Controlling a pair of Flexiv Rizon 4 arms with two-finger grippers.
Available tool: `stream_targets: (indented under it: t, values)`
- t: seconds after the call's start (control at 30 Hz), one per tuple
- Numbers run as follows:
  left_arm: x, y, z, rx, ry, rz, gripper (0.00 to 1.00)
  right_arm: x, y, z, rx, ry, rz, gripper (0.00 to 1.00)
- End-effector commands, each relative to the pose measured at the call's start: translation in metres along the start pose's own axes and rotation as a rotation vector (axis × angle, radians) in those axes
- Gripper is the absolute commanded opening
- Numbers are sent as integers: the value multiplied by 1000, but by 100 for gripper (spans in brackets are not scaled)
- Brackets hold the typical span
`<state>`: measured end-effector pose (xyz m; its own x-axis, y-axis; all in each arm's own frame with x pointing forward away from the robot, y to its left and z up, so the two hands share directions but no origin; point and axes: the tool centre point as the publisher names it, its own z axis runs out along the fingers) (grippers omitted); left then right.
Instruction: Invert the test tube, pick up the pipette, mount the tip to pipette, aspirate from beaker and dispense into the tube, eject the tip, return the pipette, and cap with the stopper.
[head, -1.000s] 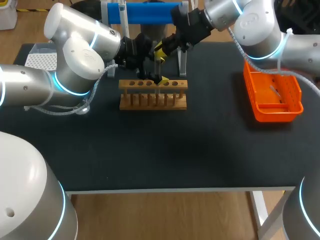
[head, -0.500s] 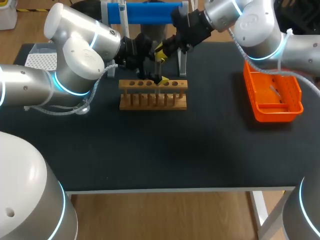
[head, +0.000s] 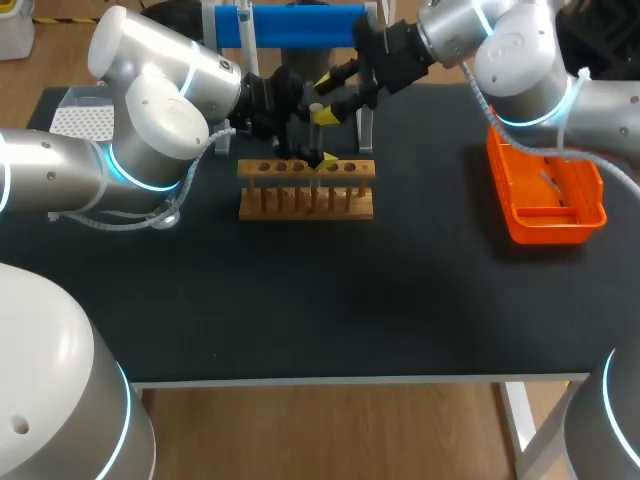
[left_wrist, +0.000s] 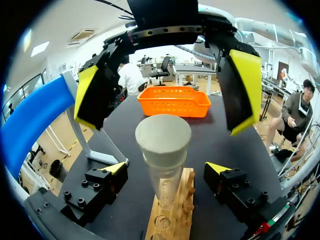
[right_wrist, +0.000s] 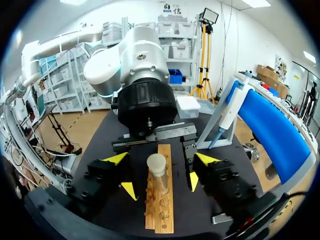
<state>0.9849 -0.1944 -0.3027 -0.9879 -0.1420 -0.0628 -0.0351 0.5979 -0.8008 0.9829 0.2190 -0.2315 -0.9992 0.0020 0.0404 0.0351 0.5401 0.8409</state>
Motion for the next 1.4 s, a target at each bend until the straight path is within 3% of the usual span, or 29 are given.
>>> stream_targets:
  t: [0.03,0.17,0.2,0.23,0.27,0.3,0.33,0.73,1.4]
  values:
    - [-1,1,0,2,2,1,100,3,-12,-12,-102,12,-15,100]
    - [-1,1,0,2,2,1,100,4,-11,-20,-197,32,-20,100]
    - [-1,1,0,2,2,1,100,5,-10,-22,-221,43,-22,93]
    - [-1,1,0,2,2,1,100,5,-10,-23,-242,43,-30,50]
    - [-1,1,0,2,2,1,100,6,-9,-24,-263,45,-39,36]
    - [-1,1,0,2,2,1,100,7,-8,-25,-281,52,-41,4]
    - [-1,1,0,2,2,1,100,8,-8,-25,-295,55,-47,0]
    - [-1,1,0,2,2,1,100,14,6,-18,-410,89,-38,0]
    - [-1,1,0,2,2,1,100,15,19,0,-481,110,-6,0]
